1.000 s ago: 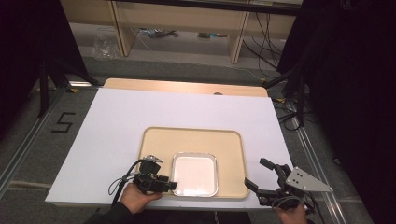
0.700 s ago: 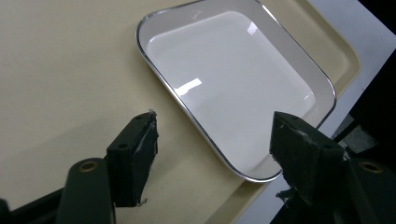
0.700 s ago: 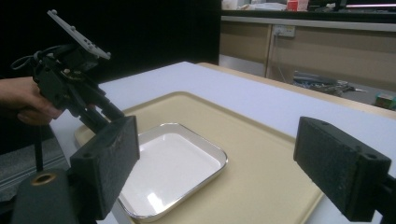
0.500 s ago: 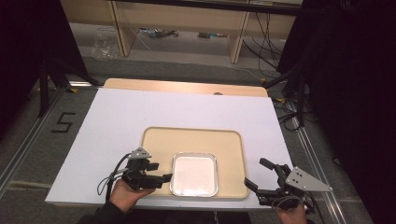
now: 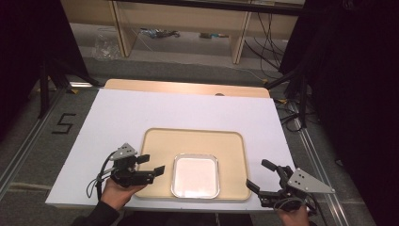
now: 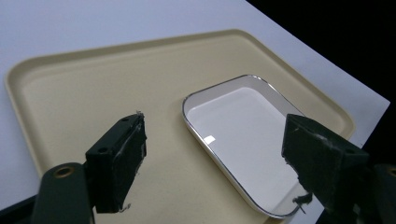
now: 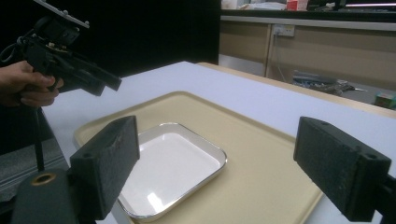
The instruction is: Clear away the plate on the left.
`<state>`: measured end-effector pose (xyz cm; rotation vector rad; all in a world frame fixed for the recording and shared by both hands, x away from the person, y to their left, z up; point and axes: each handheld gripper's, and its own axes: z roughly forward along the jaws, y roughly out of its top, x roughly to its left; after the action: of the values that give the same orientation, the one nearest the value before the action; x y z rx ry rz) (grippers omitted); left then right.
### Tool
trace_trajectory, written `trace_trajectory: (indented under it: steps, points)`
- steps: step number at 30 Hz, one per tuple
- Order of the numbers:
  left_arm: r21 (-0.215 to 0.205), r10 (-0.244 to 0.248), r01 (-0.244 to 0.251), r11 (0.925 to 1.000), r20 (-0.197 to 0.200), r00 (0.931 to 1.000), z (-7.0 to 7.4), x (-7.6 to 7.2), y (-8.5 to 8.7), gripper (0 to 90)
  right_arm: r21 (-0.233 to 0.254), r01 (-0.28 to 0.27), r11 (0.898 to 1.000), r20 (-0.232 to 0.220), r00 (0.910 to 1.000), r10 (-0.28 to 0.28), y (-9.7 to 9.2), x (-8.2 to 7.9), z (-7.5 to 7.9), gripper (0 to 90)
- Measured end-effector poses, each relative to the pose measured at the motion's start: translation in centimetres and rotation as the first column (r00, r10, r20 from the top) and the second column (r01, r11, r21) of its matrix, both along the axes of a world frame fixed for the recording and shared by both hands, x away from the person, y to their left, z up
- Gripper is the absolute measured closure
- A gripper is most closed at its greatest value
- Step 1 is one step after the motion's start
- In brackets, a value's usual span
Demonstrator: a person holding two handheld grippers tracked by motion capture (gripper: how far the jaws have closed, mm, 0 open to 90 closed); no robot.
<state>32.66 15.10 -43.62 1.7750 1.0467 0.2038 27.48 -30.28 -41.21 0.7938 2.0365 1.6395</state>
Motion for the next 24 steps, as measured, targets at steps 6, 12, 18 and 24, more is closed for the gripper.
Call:
trace_trajectory:
  steps: [6, 12, 18, 24]
  points:
    - [-0.011, 0.04, -0.039, 0.9992, 0.023, 0.9989, 0.2, 0.0, 1.3, 19.6, 0.002, 0.002, 1.0, 0.001, 1.0, -0.002, 0.0, 0.0, 0.0, 15.2]
    - [-0.002, 0.048, -0.048, 0.9988, 0.069, 0.9965, 0.3, -0.2, 2.1, 19.2, 0.004, -0.002, 1.0, 0.0, 1.0, 0.002, 0.0, 0.0, 0.0, 15.2]
    - [-0.008, 0.043, -0.042, 0.9991, 0.117, 0.9922, 0.5, -0.6, 2.9, 19.5, 0.006, 0.005, 1.0, -0.003, 1.0, -0.005, 0.0, -0.1, 0.0, 15.2]
    - [-0.01, 0.056, -0.055, 0.9984, 0.134, 0.9895, 0.7, -0.9, 3.1, 19.5, 0.012, 0.008, 1.0, -0.014, 0.9999, -0.008, -0.2, 0.2, -0.2, 15.2]
